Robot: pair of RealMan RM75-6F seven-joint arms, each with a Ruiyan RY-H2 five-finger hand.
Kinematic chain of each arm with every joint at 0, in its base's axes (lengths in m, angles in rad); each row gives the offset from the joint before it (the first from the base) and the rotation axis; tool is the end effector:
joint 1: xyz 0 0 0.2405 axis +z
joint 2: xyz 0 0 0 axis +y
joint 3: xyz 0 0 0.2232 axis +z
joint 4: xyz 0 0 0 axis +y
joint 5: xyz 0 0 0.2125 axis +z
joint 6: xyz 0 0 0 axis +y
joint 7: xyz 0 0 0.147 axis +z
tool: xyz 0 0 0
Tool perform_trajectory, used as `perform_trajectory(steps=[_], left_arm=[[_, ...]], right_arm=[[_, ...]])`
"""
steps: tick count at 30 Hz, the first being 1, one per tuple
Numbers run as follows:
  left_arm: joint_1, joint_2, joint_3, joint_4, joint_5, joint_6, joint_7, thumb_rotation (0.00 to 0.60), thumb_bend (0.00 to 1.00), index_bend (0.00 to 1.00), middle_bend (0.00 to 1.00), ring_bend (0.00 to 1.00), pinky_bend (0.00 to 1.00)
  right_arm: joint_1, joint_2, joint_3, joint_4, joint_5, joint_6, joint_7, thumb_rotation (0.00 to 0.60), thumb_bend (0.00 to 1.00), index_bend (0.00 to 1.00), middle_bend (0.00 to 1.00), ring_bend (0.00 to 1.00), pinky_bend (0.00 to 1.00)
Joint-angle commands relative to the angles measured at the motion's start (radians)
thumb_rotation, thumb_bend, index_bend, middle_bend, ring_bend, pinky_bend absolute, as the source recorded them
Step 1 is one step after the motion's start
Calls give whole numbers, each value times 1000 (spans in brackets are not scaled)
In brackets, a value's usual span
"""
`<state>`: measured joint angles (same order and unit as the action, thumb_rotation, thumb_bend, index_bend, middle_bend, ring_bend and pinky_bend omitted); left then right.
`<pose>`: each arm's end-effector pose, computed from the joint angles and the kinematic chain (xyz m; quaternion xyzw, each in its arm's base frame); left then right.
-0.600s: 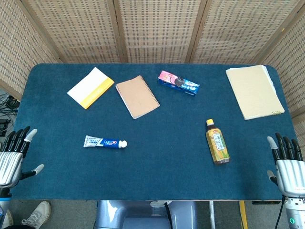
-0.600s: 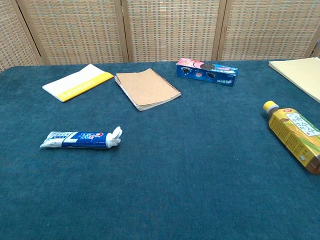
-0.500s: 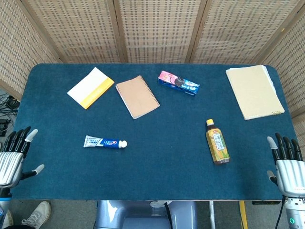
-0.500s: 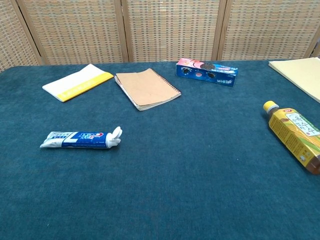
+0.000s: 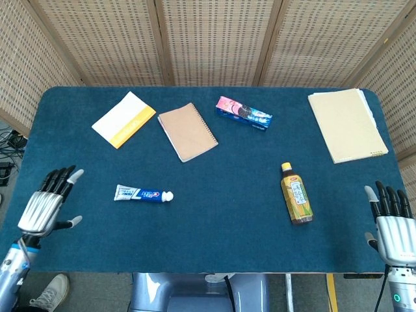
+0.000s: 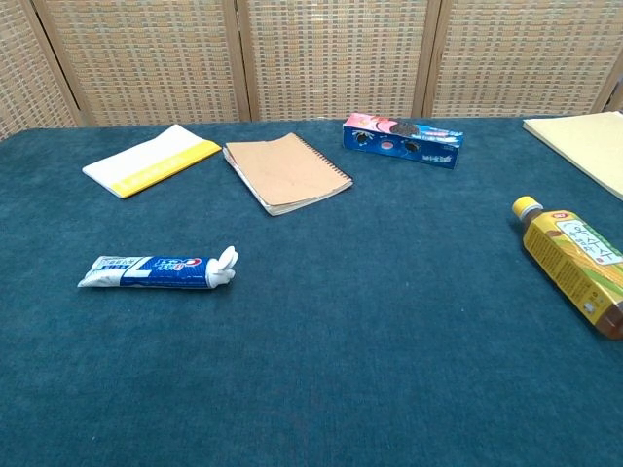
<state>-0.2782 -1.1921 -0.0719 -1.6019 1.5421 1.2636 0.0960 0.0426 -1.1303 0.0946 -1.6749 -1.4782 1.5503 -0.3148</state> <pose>-0.2400 0.2330 0.0928 -0.6922 -0.3553 -0.3786 0.5013 -0.2722 -0.1778 0.1501 0.5994 -0.3041 0.3273 0.6641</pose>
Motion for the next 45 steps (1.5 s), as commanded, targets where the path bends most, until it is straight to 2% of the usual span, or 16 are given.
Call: perform_trajectory(steps=[1,3,6,8,14,20,24,34,37,39,45], left_arm=[[-162,-87,-45,122,-2,-184,-31,600,14,106,114,141,234],[-205,-128,-52,165,-2,-228,-29,600,55,181,161,186,275],[-272,-179,-54,226,-5,-315,-59,600,114,247,232,245,317],[-298,-215,-58,273,-4,-332,-50,600,134,270,254,261,322],[-349,-284,-49,356,-23,-386,-40,600,181,296,272,276,323],[-368,-322,-45,390,-47,-400,-49,600,234,312,293,293,334],[-387,-353,-24,424,-39,-418,-49,600,234,318,294,295,336],[-393,-337,-1,411,-50,-417,-40,600,236,332,294,295,336],[-393,-336,6,409,-65,-429,-40,600,235,365,304,302,340],[-395,-341,9,416,-74,-438,-34,600,235,395,313,309,345],[-401,-368,12,444,-102,-455,-26,600,242,400,317,338,367]], right_arm=[[3,-4,4,3,9,-5,-8,600,0,0,0,0,0],[5,-7,5,8,11,-8,-11,600,0,0,0,0,0],[9,-12,5,18,21,-18,-18,600,0,0,0,0,0],[10,-15,7,21,27,-22,-21,600,0,0,0,0,0],[13,-13,14,25,53,-33,-22,600,0,0,0,0,0],[15,-12,15,28,65,-43,-17,600,0,0,0,0,0],[15,-8,16,26,71,-45,-10,600,0,0,0,0,0],[14,2,20,25,80,-45,14,600,0,0,0,0,0],[16,3,19,26,80,-48,16,600,0,0,0,0,0],[16,4,18,26,80,-48,17,600,0,0,0,0,0],[15,4,20,26,83,-44,16,600,0,0,0,0,0]])
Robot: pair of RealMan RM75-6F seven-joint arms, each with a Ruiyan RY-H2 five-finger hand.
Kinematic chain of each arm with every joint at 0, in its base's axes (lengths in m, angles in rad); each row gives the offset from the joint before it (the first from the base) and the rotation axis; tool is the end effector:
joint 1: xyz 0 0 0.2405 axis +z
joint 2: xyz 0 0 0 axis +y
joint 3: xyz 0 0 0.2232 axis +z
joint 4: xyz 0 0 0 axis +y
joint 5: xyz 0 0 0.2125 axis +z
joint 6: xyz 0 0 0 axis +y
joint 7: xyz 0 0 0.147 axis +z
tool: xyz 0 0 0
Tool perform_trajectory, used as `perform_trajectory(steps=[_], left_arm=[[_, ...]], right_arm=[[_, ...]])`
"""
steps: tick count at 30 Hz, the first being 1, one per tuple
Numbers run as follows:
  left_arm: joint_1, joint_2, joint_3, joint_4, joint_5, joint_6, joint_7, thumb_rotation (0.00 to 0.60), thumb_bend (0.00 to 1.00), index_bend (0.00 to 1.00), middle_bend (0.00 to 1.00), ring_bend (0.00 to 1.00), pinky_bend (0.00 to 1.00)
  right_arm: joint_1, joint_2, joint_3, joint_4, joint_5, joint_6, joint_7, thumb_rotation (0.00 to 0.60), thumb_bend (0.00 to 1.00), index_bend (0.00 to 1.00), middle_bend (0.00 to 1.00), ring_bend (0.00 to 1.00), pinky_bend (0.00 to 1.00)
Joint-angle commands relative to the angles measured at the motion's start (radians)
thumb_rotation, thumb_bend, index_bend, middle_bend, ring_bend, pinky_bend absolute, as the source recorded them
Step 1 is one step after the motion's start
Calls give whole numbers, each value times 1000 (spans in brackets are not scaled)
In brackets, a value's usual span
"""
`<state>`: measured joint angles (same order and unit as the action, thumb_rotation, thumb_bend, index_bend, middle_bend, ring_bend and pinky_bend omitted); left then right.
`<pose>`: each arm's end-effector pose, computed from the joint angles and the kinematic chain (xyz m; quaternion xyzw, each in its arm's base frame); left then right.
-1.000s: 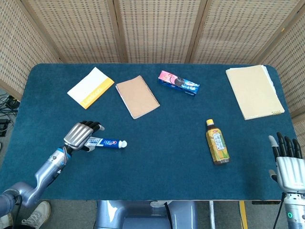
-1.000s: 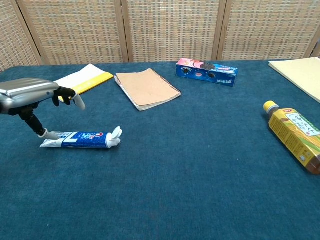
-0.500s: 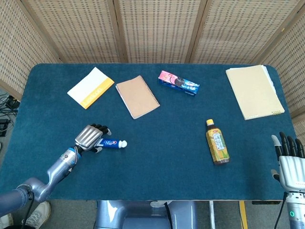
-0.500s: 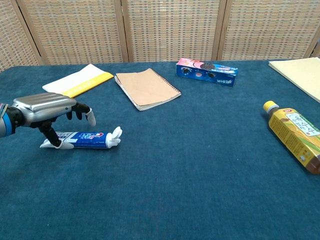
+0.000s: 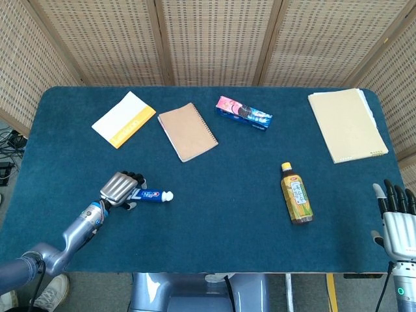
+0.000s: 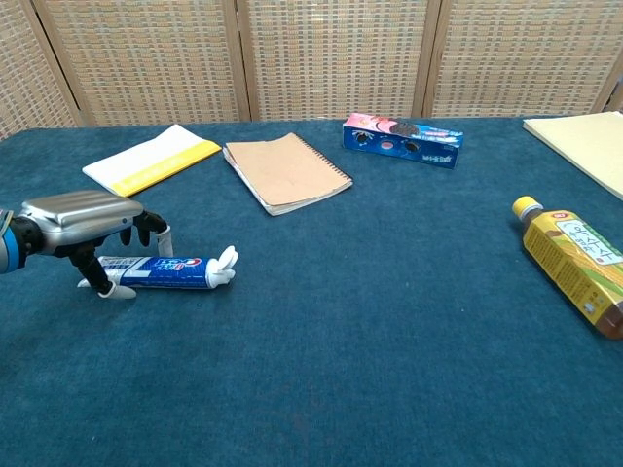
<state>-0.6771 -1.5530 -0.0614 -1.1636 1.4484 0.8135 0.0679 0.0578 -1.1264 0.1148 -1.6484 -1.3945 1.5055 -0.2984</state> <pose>-0.2067 0.3242 -0.0287 -0.8134 -0.3321 -0.2763 0.3895 -0.2872 -0.1860 0.1546 0.5858 -0.3238 0.3053 0.6773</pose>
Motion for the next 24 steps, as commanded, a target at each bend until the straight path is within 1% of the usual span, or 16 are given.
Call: perform_trajectory(steps=[1,5,9,16,17,21,24], left_arm=[[-3,-8,1,6,-11,-7,0,600,242,402,318,348,369],[-4,-9,4,2,-22,-11,1,600,247,409,323,361,374],[-6,-6,4,-3,-30,-8,5,600,299,431,333,369,445],[-4,-4,7,-3,-26,17,6,600,321,469,369,383,453],[-3,-4,9,-3,-26,19,8,600,343,485,384,394,459],[1,-13,12,4,-22,39,14,600,510,587,481,461,507],[9,-26,15,21,-11,70,12,600,521,624,514,481,522]], right_arm=[[0,0,0,0,-1,1,0,600,0,0,0,0,0],[1,-1,0,0,1,0,-1,600,0,0,0,0,0],[2,-1,0,1,4,-3,-2,600,0,0,0,0,0],[2,1,-1,0,5,-2,-1,600,0,0,0,0,0],[3,0,-2,-1,4,-3,-1,600,0,0,0,0,0],[3,0,-3,-1,5,-4,-3,600,0,0,0,0,0],[3,0,-3,-1,8,-5,-4,600,0,0,0,0,0]])
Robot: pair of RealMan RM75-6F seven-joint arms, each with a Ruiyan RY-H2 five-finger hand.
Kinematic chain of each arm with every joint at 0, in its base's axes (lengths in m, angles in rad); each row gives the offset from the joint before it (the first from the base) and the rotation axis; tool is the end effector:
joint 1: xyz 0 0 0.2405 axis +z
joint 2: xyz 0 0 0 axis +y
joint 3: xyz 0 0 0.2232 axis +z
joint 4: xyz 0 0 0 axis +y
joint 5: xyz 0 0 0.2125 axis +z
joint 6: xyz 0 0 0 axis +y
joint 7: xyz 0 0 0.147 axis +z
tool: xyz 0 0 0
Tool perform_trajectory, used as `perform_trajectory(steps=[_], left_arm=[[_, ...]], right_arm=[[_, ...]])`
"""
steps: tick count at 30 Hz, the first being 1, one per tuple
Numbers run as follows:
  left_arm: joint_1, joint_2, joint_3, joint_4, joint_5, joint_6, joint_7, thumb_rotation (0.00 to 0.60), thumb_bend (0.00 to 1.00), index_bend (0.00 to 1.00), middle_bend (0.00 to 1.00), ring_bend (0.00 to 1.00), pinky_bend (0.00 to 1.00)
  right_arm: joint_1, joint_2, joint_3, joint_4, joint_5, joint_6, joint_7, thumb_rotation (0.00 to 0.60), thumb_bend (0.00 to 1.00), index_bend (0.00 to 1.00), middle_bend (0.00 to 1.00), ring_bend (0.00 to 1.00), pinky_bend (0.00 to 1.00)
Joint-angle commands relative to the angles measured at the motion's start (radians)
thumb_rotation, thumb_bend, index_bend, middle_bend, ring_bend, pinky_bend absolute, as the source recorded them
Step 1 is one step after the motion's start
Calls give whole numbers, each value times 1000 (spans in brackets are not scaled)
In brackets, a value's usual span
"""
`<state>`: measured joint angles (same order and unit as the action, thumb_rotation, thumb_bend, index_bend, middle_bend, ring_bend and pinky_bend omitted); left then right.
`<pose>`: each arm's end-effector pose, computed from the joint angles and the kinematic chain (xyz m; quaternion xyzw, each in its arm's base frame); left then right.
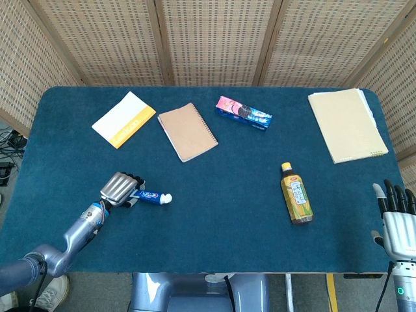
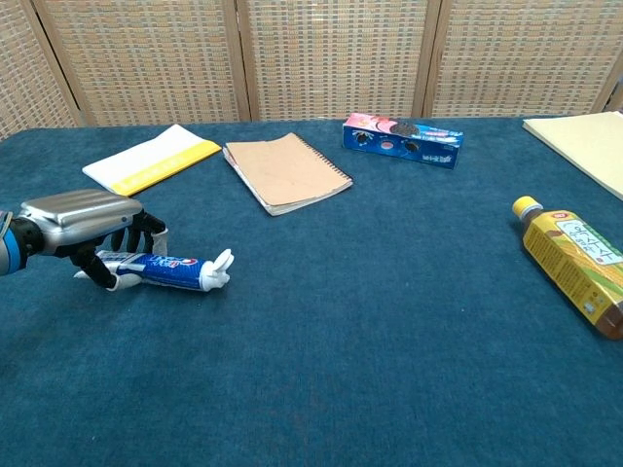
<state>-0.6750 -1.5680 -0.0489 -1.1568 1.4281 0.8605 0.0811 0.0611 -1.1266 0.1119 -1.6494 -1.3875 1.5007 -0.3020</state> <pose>-0.2057 0.3231 -0.0287 -0.8059 -0.3288 -0.2883 0.3991 -0.2878 -0.1862 0.1537 0.5867 -0.3261 0.3020 0.6770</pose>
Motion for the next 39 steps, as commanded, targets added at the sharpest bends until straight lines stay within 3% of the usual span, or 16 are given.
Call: perform_trajectory(steps=[1,16,26,35,39], left_arm=[[8,-14,3,18,12,29,-4,600,522,629,518,483,523],[30,12,-26,-12,64,176,-209,600,521,675,532,493,523],[3,-61,-113,-27,31,217,-433,600,520,692,541,500,528],[-73,-139,-177,-51,8,185,-466,600,520,721,549,505,529],[-98,-161,-199,-65,-7,173,-468,600,519,723,550,507,529]], right_arm=[[0,0,0,-1,1,0,0,600,0,0,0,0,0],[12,-13,0,6,10,-21,5,600,0,0,0,0,0],[82,34,41,-19,-38,-63,27,600,0,0,0,0,0],[228,135,102,-99,-54,-268,339,600,0,0,0,0,0],[301,158,145,-124,-13,-363,422,511,0,0,0,0,0]])
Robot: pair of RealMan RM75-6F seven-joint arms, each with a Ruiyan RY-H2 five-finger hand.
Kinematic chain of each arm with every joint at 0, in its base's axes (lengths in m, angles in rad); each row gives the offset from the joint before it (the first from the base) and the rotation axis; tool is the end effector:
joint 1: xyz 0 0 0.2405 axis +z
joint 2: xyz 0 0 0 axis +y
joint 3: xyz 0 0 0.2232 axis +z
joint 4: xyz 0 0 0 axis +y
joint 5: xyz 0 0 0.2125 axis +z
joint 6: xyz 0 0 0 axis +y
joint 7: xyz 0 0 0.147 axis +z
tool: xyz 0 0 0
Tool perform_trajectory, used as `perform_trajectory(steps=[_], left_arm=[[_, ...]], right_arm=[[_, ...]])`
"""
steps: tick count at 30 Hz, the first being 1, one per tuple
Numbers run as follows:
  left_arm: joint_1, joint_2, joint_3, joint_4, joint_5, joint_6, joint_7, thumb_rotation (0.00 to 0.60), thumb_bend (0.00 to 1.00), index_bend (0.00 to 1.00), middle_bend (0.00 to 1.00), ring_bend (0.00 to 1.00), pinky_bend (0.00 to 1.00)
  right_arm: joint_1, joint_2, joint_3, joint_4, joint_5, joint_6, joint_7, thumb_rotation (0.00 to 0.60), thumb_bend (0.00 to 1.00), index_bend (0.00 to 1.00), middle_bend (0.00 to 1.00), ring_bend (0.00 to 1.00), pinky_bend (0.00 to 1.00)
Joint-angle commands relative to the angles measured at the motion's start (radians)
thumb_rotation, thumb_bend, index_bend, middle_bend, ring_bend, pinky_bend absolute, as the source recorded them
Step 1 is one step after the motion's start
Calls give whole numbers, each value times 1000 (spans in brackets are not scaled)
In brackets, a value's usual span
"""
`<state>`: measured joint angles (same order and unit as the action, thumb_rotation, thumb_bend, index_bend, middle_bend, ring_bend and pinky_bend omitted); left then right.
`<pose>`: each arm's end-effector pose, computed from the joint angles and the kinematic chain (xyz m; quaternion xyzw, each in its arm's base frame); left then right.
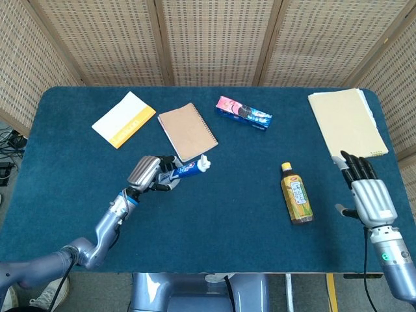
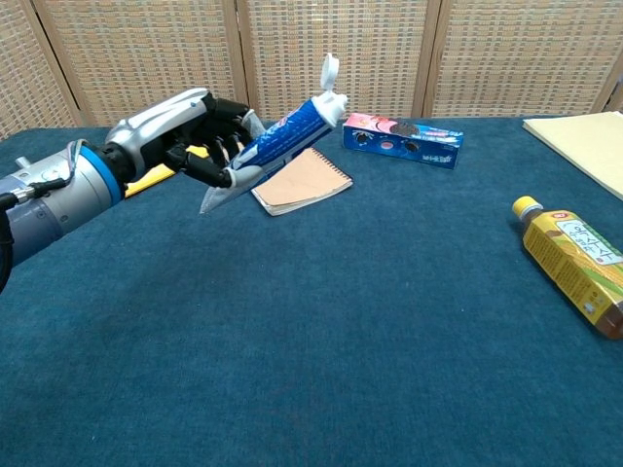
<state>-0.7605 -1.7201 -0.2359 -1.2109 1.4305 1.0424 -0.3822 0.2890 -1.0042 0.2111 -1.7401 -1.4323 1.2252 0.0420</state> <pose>-0.0934 0.3421 -0.0330 -0.6344 -0.4762 -0.5526 0.2558 -0.2231 -0.2633 0.1549 0.6306 -0.3843 0.4310 0.5185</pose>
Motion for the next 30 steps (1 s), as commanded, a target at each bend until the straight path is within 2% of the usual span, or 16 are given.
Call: perform_trajectory(steps=[1,5,8,9,12,15,23,27,30], left_arm=[[-20,-12,-18,-14,-14,-14,-2,600,519,723,550,507,529],[-43,-19,-35,-17,-26,-29,22,600,520,724,550,507,529],[-67,-23,-43,-6,-32,-47,58,600,521,728,556,510,529],[-82,-30,-51,7,-36,-56,72,600,528,734,563,514,530],[-101,-51,-60,28,-49,-66,75,600,554,746,576,521,530],[-114,-66,-64,43,-54,-68,70,600,554,746,576,521,530],[-151,-105,-76,75,-69,-81,65,600,554,746,576,521,531],[-168,-117,-88,81,-80,-85,71,600,554,746,576,521,530],[-181,-127,-97,83,-89,-87,81,600,555,747,576,521,530]], right_arm=[[96,42,60,-38,48,-117,99,481,0,0,0,0,0],[161,53,102,-46,92,-194,152,438,0,14,0,0,0],[219,56,143,-45,135,-242,164,340,0,55,0,0,0],[257,50,174,-54,169,-264,164,321,0,67,0,0,0],[313,40,205,-70,261,-305,127,277,0,102,0,0,0],[361,29,223,-91,342,-329,84,229,0,137,3,0,0],[498,-18,274,-129,554,-383,38,221,0,167,26,0,0],[557,-45,273,-128,649,-361,-30,130,0,219,79,0,0],[603,-63,265,-127,742,-355,-77,101,0,237,89,0,0]])
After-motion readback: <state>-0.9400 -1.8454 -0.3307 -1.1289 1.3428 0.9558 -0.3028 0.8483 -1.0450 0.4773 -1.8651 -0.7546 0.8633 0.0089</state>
